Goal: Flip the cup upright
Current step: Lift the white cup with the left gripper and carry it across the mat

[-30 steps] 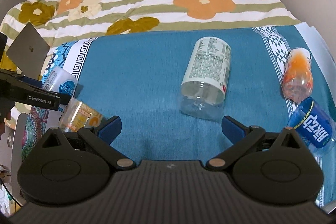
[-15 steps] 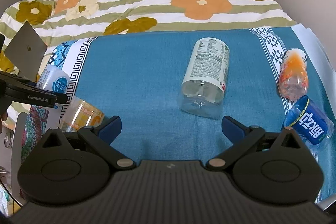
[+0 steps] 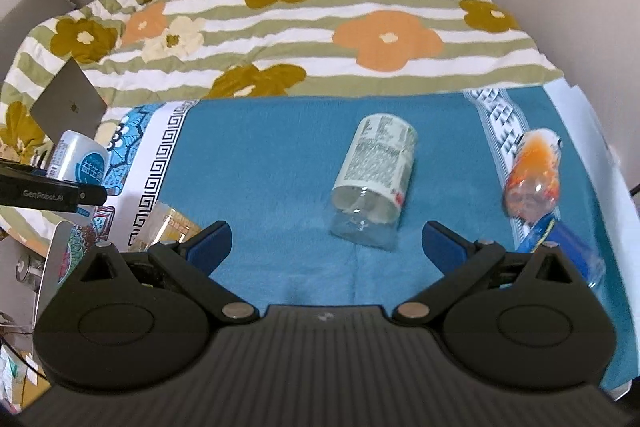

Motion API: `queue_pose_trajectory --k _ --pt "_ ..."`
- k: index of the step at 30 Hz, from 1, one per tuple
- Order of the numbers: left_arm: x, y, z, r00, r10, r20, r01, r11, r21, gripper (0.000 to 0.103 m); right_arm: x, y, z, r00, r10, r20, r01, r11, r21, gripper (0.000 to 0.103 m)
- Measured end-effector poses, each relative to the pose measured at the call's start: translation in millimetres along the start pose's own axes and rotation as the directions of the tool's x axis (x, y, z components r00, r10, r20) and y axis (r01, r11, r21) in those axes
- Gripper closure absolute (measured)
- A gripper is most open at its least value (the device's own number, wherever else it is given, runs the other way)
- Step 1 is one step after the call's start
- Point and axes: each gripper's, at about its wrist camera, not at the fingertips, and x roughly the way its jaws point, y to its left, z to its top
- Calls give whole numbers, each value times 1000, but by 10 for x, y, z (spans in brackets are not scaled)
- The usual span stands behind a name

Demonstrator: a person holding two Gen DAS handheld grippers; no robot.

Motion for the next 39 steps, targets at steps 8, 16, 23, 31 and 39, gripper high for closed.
queue_pose_trajectory --k 8,16,23,31,39 --pt "-452 -454 -262 997 33 63 -27 996 -88 38 -345 -363 -99 998 50 49 -48 998 -40 0" --pt "-596 -1086 -499 997 26 67 -18 993 -116 38 -648 -819 -311 993 93 74 -88 994 -69 0" --pt "-406 -1684 -584 999 -3 37 7 994 -109 38 -697 -1261 -500 992 109 56 -105 992 -73 0" --pt "82 -2190 -623 997 -65 -36 62 995 -83 38 -531 -1568 -666 995 96 0 -95 992 -86 0" --pt "345 -2451 -711 995 -44 -86 40 998 -51 38 -350 -1717 -774 995 93 -44 -95 994 -51 0"
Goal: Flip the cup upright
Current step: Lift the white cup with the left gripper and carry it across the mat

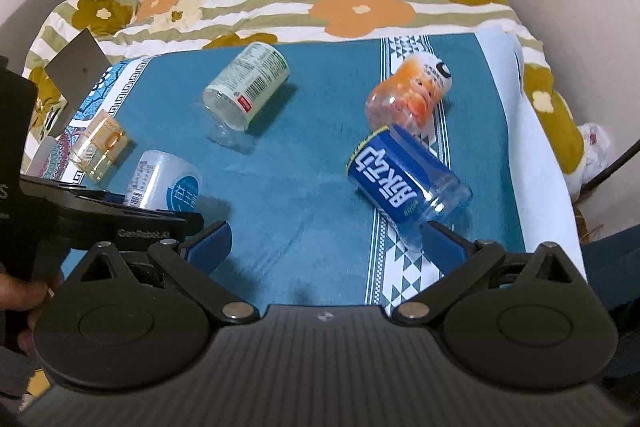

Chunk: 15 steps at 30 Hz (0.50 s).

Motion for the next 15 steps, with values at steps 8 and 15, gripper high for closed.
queue_pose_trajectory --k 8,15 --pt "80 -77 -16 1000 16 -18 -16 999 28 37 20 -87 -18 1000 -7 -5 7 1000 9 0" --pt "116 -116 -34 1000 24 -14 -23 999 38 16 4 -155 -37 1000 -19 1 19 999 34 0"
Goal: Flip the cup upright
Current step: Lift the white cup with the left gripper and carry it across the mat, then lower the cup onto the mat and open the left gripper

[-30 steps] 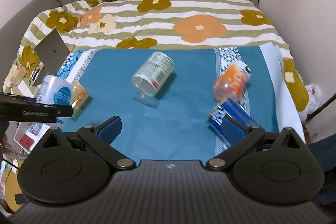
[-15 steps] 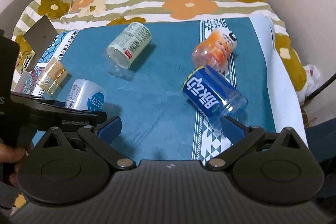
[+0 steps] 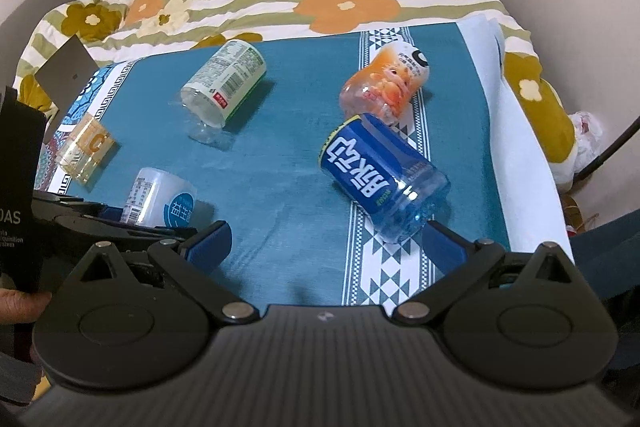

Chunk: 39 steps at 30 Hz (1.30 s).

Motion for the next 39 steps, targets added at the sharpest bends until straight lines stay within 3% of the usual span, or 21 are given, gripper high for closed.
queue_pose_trajectory --k 15,17,22,26,31,34,39 --pt "-324 38 -61 997 6 71 -9 999 45 11 -80 35 -12 1000 -10 13 10 1000 18 0" --pt "-432 90 -79 996 3 90 -6 999 36 4 -111 65 30 1000 -9 19 9 1000 17 0" --pt "-674 330 -125 994 35 105 -34 999 -13 1 -158 205 206 1000 0 9 1 1000 -17 0" --pt "-819 563 -206 991 72 115 -69 997 -35 0 -104 391 400 998 43 -53 -46 997 -63 0" --pt "-907 852 -346 985 127 115 -121 991 -51 0 115 604 614 973 154 -174 -166 985 -55 0" --pt "-895 1009 -430 987 119 104 -111 991 -78 0 304 743 689 954 183 -236 -198 979 -39 0" --pt "-848 1231 -553 990 90 110 -77 990 -116 0 712 845 749 908 239 -345 -221 971 90 0"
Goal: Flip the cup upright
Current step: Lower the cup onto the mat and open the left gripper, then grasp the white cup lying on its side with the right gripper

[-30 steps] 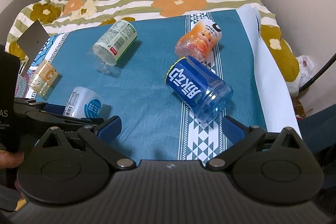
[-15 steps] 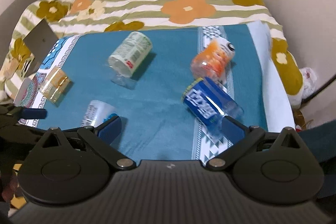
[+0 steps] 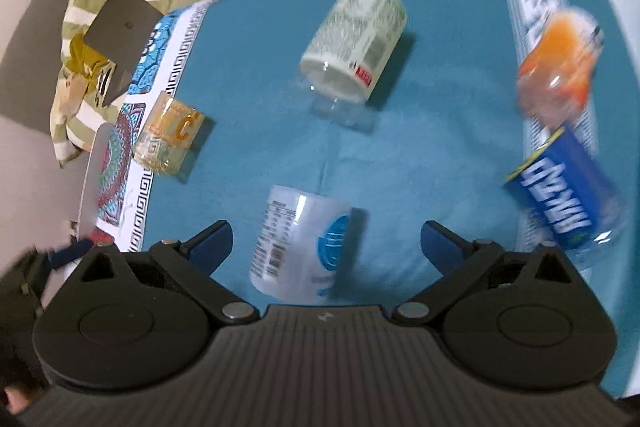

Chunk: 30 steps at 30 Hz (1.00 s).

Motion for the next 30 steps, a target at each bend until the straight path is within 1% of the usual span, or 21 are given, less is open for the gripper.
queue_pose_trajectory --k 2,7,9,11,14,18,19,20,21,27,30 --pt "39 70 -19 1000 -9 -10 9 1000 -6 0 132 -21 60 999 18 -33 -16 999 52 0" --pt "145 229 -59 999 -28 -39 28 999 -20 0 331 -36 147 997 45 -60 -37 991 130 1" --pt "174 282 -65 998 -42 -45 41 999 -28 0 388 -51 169 996 57 -70 -45 986 159 3" --pt "202 314 -61 998 -49 -49 47 998 -32 0 428 -64 184 996 59 -73 -45 983 175 8" --pt "219 340 -56 997 -56 -49 54 998 -32 0 481 -82 187 995 57 -85 -39 980 197 13" --pt "228 349 -41 997 -65 -51 63 997 -32 0 533 -115 151 993 66 -99 -42 973 226 16" --pt "230 350 -40 996 -67 -52 65 997 -32 0 540 -121 145 993 68 -99 -44 972 232 19" --pt "232 353 -41 996 -68 -54 66 997 -32 0 547 -123 139 992 72 -100 -47 970 237 24" --pt "235 352 -42 996 -68 -55 66 997 -31 0 555 -127 133 992 77 -103 -50 969 242 26" --pt "234 360 -46 995 -70 -66 68 997 -30 0 521 -131 104 993 85 -84 -62 967 248 30" --pt "198 368 -40 995 -70 -64 69 997 -25 0 425 -78 86 996 85 -41 -73 971 229 31"
